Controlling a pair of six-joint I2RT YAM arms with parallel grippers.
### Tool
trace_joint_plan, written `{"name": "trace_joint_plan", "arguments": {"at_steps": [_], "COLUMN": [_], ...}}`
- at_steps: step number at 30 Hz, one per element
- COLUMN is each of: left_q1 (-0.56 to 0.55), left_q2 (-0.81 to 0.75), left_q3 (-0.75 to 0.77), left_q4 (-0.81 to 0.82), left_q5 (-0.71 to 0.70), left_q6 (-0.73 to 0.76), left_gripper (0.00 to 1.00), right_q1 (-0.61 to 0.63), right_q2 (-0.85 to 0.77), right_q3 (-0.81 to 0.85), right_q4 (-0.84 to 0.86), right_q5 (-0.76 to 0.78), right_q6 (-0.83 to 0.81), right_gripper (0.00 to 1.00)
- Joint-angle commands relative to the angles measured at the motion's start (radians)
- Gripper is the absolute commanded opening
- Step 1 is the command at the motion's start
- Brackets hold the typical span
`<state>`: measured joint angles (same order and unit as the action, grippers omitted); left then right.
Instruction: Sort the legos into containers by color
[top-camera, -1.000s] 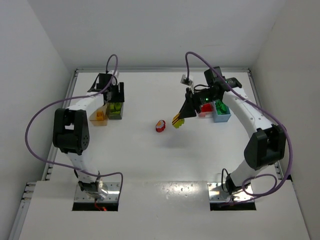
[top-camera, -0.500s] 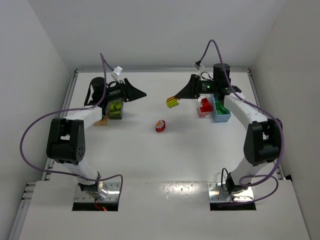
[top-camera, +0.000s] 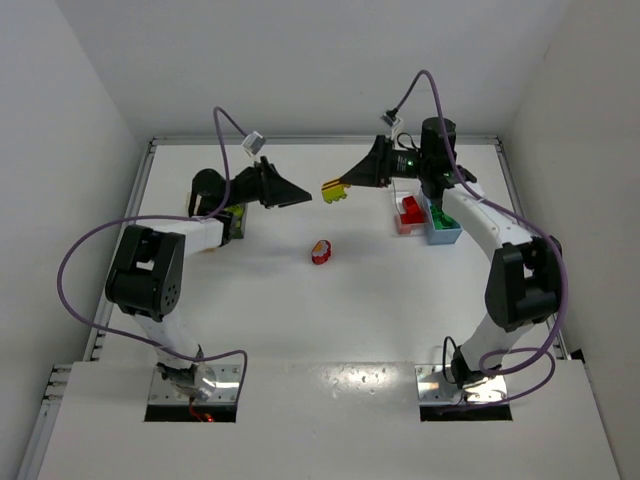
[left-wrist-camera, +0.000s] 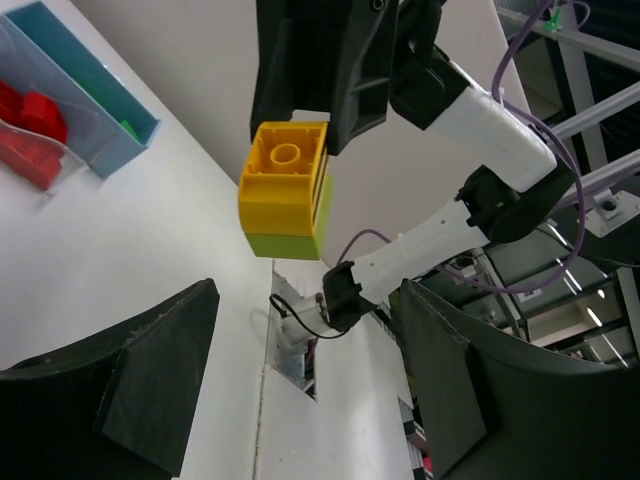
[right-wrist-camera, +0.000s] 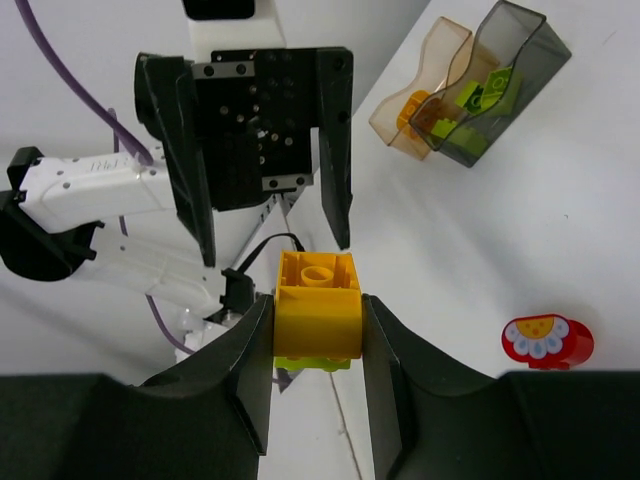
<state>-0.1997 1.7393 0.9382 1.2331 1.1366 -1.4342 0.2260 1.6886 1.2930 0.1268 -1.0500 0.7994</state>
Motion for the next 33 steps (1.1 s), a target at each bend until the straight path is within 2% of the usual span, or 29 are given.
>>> {"name": "trace_joint_plan", "arguments": {"at_steps": [1, 11, 23, 29, 33], "left_q1": [-0.033, -0.053, -0.073, -0.083, -0.092], "left_q2": [0.012, 0.012, 0.031, 0.049, 0.049], "left_q3": [0.001, -0.018, -0.027, -0.018, -0.018], "left_q4": [0.264, 0.240, 0.315, 0.324, 0.324], "left_q5": [-0.011, -0.078, -0.136, -0.146, -0.155], "left_q6": [-0.074, -0.042, -0.060, -0.069, -0.069], "left_gripper": [0.79, 0.80, 0.80, 0.69, 0.53], "right_q1": [0.001, 0.010, 0.049, 0.058, 0.058], "right_q2": [-0.003, -0.003, 0.006, 0.026, 0.036], "right_q3": [0.043, 0.071, 0.089, 0.108, 0.117], "right_q4": [0.046, 0.048, 0.028, 0.028, 0.028], "right_q5": [0.031, 0.050, 0.068, 0.068, 0.068], "right_q6": [0.037, 0.067, 0.077, 0.077, 0.077], "right_gripper": [0.00, 0.00, 0.00, 0.00, 0.00]}}
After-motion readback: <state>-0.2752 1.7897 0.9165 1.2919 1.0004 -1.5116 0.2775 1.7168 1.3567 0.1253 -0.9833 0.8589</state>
